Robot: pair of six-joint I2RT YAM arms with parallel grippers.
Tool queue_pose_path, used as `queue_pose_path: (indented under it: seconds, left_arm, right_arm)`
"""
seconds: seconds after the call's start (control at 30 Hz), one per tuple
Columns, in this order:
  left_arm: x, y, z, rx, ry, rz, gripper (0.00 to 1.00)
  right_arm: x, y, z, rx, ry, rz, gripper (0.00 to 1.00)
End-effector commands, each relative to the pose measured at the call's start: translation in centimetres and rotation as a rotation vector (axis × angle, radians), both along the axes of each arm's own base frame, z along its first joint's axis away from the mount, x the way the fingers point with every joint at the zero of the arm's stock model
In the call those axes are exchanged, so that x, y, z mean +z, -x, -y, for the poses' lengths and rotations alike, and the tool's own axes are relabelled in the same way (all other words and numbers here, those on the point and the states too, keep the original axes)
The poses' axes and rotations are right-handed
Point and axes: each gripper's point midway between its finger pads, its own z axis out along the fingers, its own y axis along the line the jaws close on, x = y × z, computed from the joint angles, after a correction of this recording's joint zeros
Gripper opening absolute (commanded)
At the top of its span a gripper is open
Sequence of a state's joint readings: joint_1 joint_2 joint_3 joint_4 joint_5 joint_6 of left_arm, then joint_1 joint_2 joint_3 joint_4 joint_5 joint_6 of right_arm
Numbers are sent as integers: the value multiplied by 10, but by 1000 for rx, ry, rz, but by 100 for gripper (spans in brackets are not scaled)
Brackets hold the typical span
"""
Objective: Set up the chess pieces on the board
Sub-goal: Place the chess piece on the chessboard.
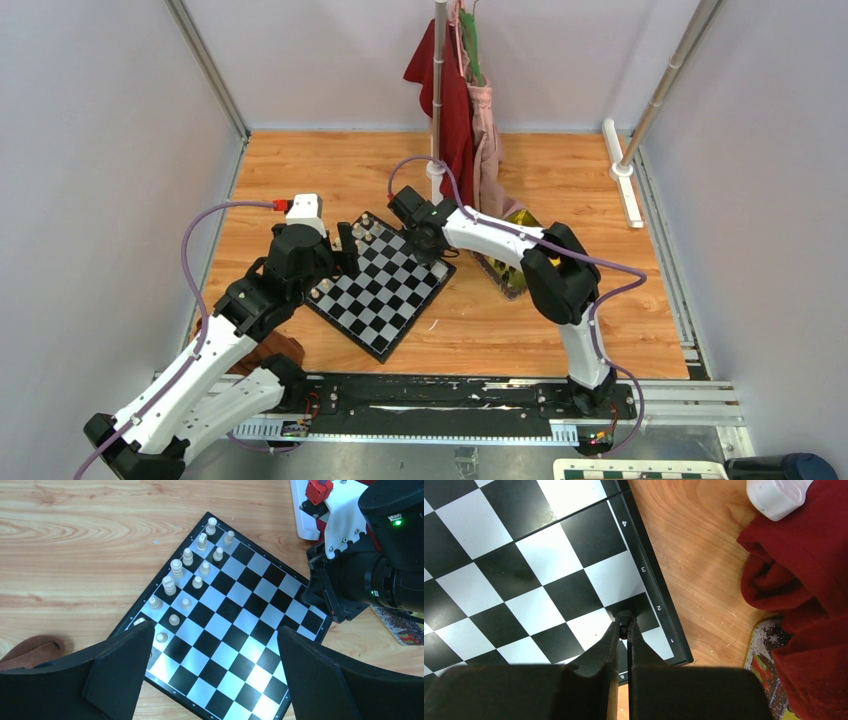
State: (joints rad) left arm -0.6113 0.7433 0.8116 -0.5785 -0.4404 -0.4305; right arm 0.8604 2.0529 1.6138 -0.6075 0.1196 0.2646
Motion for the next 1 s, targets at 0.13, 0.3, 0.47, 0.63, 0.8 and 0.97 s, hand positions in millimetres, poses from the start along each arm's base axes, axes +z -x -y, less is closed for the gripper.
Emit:
queue_pose_path:
  seconds: [0.13,0.3,0.47,0.63,0.8,0.97]
  left_arm:
    - [-2,-1,0,13,6,7,100]
    - [-4,-2,1,15,7,5,100]
    - [-3,-4,3,14,6,2,100]
    - [-3,-6,5,11,9,0,100]
    - [-4,-6,6,11,17,-4,100]
    - [-2,-6,7,10,22,1,100]
  right_arm:
    - [-5,-4,13,-8,37,-24,0]
    - [-8,-5,16,-9,45,-34,0]
    - [-10,-5,18,-4,47,-44,2]
    - [-12,-2,18,4,47,-61,11]
    - [-14,1,17,10,44,-76,22]
    - [-12,1,16,13,36,-79,30]
